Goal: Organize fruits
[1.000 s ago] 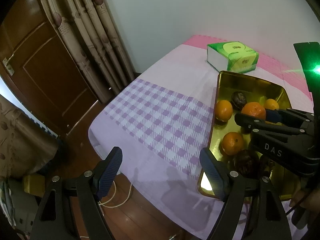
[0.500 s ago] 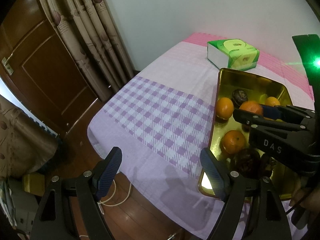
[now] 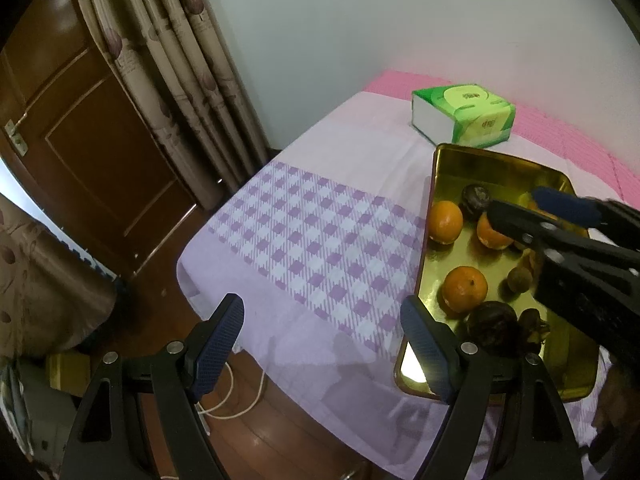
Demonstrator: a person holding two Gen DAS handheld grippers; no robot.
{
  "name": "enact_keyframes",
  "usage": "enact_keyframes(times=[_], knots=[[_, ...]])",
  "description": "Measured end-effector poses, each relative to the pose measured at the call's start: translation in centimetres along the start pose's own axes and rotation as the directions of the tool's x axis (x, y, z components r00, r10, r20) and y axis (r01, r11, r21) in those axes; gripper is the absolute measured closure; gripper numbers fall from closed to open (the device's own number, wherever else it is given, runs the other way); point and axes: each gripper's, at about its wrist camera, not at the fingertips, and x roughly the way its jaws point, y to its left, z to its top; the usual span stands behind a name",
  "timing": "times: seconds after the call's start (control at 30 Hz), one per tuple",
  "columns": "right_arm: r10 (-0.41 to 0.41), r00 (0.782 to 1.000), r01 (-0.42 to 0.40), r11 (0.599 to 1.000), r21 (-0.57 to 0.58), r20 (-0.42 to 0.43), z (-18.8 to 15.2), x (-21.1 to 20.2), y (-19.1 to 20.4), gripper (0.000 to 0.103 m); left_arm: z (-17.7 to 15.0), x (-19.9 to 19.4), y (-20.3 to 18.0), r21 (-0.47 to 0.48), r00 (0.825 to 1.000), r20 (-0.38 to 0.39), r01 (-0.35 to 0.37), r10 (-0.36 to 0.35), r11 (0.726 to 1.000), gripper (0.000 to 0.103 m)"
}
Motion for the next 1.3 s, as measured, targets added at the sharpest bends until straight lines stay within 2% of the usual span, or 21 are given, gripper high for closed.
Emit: enact_keyframes(times=[0.2,0.33,0.47,0.57,0.67,0.8,0.93,1.13,1.3], knots=[[-0.094,0.987,0.096,0.995,-0.011,0.132,-1.4,-4.6,0.7,0.028,0.1,-1.1,0.0,-0.01,0.999,0.044,-0.001,0.001,1.0,0.022],[-0.168,0.963,0.175,0.985,-0.014,0.21,-2.4,-7.6,1.1,0.021,0.0,-2.3,0.0,-0.014,0.996,0.094,0.005,-0.003,1.0,0.022],[-0.218,0.936,0.23,0.973,-0.011,0.277,-3.2,-10.5,1.4,0.015,0.0,-3.6,-0.2,-0.003,0.988,0.143,0.063,-0.062,0.998,0.022],[-0.248,0.913,0.261,0.965,0.002,0.324,-3.7,-13.0,1.5,0.012,-0.1,-5.2,-0.2,0.009,0.973,0.205,0.106,-0.105,0.994,0.02],[-0.274,0.893,0.287,0.958,0.019,0.358,-4.2,-15.3,1.6,0.008,-0.3,-7.1,-0.1,0.005,0.954,0.276,0.122,-0.118,0.993,0.009],[-0.296,0.875,0.307,0.951,0.035,0.382,-4.8,-17.5,1.6,0.006,-0.9,-9.7,0.2,0.003,0.917,0.383,0.119,-0.111,0.993,0.001],[-0.316,0.864,0.325,0.945,0.044,0.393,-5.6,-19.1,1.8,0.005,-1.5,-11.8,0.8,-0.005,0.883,0.448,0.158,-0.139,0.987,0.0],[-0.336,0.851,0.346,0.937,0.049,0.403,-6.7,-20.9,2.4,0.004,-1.9,-13.1,0.6,0.011,0.867,0.471,0.175,-0.16,0.984,0.001],[-0.371,0.829,0.377,0.923,0.072,0.419,-7.1,-21.9,2.9,0.003,-2.3,-13.8,0.4,0.019,0.858,0.484,0.182,-0.168,0.983,0.0]])
